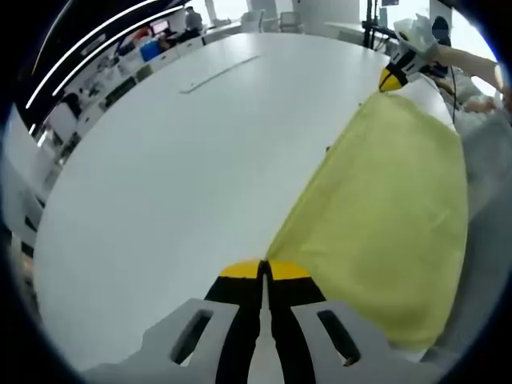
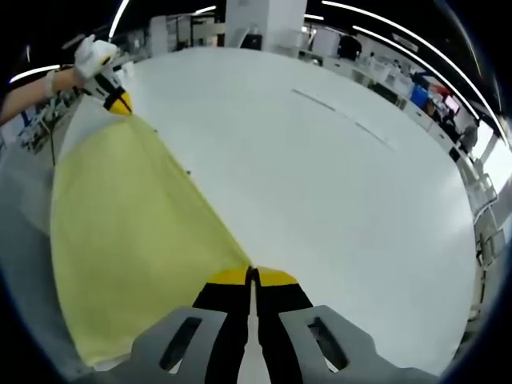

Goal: Fold the garment on the visible template until the final outline fits inside the template.

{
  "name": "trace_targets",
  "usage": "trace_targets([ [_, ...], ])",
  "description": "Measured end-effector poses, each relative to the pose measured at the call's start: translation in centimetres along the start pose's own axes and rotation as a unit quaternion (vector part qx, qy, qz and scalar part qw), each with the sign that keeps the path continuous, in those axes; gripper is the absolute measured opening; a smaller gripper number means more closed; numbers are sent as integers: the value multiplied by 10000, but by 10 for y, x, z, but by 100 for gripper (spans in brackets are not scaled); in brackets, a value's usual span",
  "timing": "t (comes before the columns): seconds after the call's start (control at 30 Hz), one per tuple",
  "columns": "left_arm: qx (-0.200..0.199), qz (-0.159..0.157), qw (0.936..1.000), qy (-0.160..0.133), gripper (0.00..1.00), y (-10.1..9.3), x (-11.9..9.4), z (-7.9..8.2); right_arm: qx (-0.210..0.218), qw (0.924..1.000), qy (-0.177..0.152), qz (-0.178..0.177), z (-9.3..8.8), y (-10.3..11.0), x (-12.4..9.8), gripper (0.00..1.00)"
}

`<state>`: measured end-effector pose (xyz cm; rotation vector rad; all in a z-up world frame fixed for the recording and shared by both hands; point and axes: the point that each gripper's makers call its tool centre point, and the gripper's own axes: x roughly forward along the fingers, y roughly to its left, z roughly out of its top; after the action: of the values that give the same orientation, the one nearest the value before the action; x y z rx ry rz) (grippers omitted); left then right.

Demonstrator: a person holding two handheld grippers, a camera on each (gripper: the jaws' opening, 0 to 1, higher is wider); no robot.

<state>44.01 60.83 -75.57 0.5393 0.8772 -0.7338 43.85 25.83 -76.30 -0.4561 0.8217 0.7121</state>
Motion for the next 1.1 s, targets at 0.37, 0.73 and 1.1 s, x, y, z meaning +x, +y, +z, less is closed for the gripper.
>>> trace_targets([
  [0.37, 162, 288, 9994, -57, 6, 7, 0, 1, -87, 9999, 7, -125, 0, -1, -4, 8],
  [0.73, -491, 288, 9973, -472, 13, 2, -20, 9, 26, 9995, -107, -313, -1, 2, -17, 18],
  [1.1, -472, 157, 9960, -743, 25, -14, -50, 23, 10, 9988, -401, -282, 12, 24, -42, 26],
])
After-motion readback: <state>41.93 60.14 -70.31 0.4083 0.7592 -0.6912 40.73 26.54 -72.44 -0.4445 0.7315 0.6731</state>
